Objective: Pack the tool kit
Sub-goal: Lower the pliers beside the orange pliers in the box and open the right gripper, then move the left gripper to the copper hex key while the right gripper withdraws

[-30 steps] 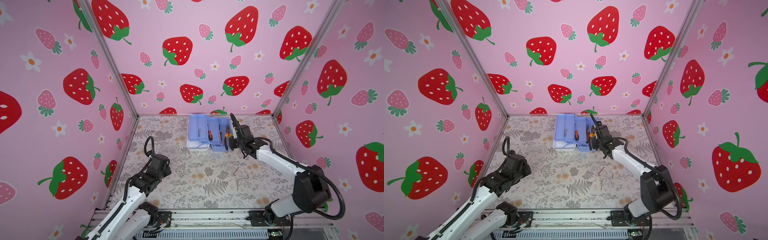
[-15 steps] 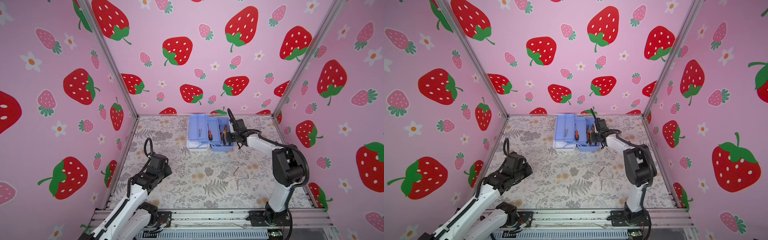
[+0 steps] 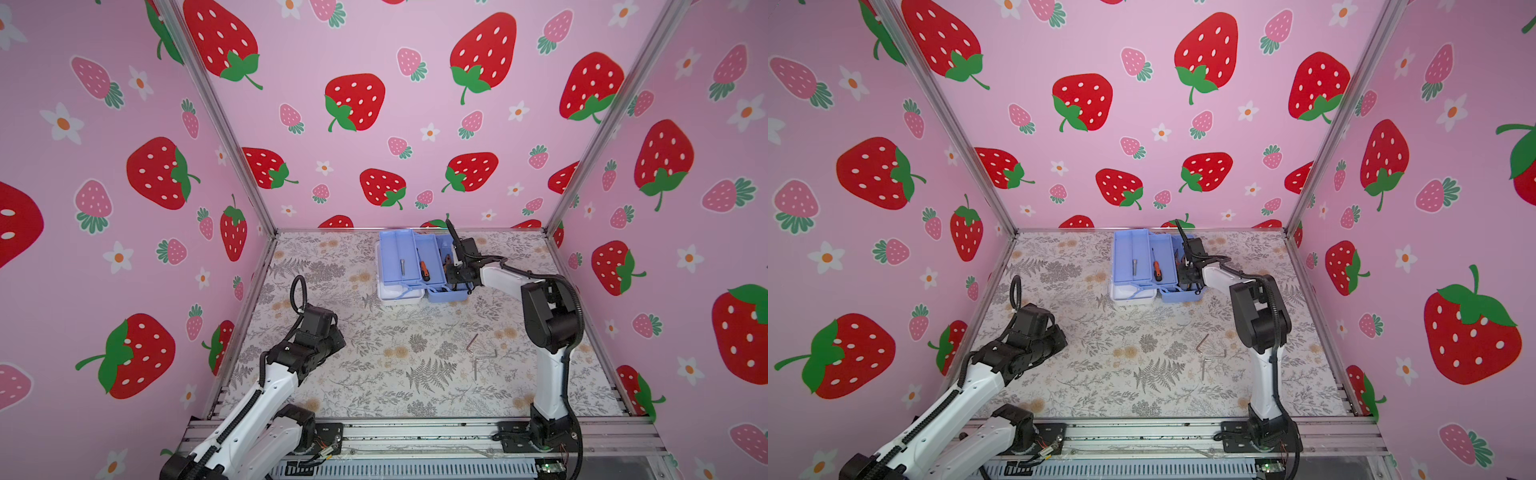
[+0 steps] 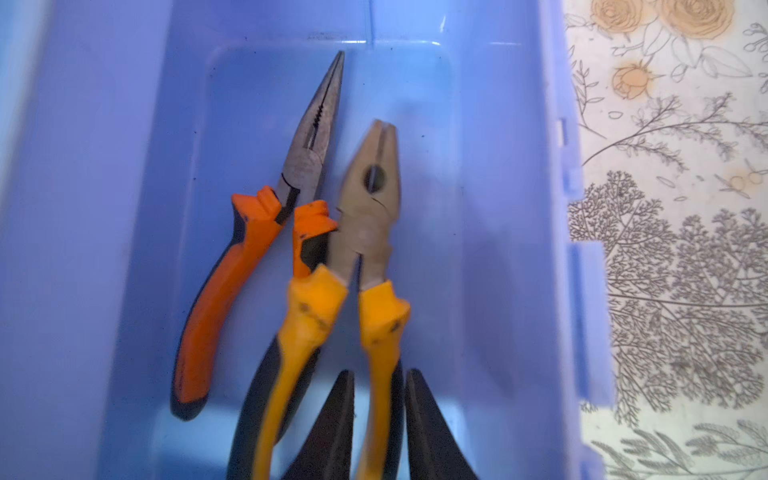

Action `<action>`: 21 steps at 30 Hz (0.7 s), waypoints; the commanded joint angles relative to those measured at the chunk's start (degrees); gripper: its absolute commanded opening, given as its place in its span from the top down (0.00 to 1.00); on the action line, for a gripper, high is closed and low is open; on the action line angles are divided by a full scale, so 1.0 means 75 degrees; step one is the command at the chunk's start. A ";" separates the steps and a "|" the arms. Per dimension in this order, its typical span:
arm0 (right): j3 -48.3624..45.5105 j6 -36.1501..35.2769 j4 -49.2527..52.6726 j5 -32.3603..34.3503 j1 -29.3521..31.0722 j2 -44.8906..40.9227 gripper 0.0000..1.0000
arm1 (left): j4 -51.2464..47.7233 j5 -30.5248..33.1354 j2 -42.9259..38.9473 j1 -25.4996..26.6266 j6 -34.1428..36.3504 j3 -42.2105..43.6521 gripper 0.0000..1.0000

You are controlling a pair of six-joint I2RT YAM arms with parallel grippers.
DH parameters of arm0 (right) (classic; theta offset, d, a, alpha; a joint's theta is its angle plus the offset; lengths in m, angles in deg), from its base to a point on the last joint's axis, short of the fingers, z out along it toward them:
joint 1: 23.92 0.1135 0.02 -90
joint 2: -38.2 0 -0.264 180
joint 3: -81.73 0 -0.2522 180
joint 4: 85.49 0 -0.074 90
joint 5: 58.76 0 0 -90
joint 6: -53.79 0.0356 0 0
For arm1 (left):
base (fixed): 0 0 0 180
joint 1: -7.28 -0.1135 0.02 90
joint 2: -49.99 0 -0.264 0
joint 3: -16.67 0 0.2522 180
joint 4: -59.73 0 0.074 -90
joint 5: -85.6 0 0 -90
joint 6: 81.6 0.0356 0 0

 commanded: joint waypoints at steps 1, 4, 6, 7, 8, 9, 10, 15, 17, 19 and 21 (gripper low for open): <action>0.0225 -0.0012 0.0075 0.0223 -0.0061 -0.0096 0.67 | 0.0072 -0.0028 0.0060 -0.0051 -0.0021 -0.0071 0.85; 0.0155 0.0002 0.0075 0.0196 -0.0062 -0.0291 0.64 | 0.0135 -0.0114 0.0185 -0.0068 -0.0030 -0.0083 0.85; 0.0074 0.0033 0.0050 0.0168 -0.0061 -0.0512 0.64 | 0.0176 -0.0179 0.0260 -0.0069 -0.0034 -0.0083 0.85; 0.0012 0.0053 0.0027 0.0141 -0.0062 -0.0653 0.64 | 0.0187 -0.0212 0.0317 -0.0068 -0.0030 -0.0093 0.85; -0.0091 0.0089 -0.0022 0.0073 -0.0053 -0.0808 0.64 | 0.0184 -0.0235 0.0350 -0.0066 -0.0029 -0.0106 0.86; -0.0192 0.0130 -0.0080 0.0014 -0.0053 -0.0974 0.64 | 0.0188 -0.0247 0.0365 -0.0071 -0.0019 -0.0117 0.86; -0.0338 0.0179 -0.0161 -0.0050 -0.0059 -0.1202 0.64 | 0.0191 -0.0250 0.0368 -0.0073 -0.0008 -0.0128 0.86; -0.1303 0.0280 -0.0616 -0.0139 -0.0049 -0.2557 0.64 | 0.0175 -0.0394 0.0220 -0.0072 0.0142 -0.0197 0.86; -0.1824 0.0265 -0.0722 -0.0103 -0.0049 -0.3196 0.64 | 0.0139 -0.0454 0.0099 -0.0069 0.0226 -0.0223 0.86; -0.2389 0.0269 -0.0772 -0.0063 -0.0050 -0.3809 0.64 | 0.0056 -0.0490 -0.0001 -0.0047 0.0316 -0.0261 0.86; -0.3058 0.0320 -0.0803 -0.0044 -0.0039 -0.4433 0.64 | -0.0073 -0.0435 -0.0097 0.0122 0.0401 -0.0352 0.87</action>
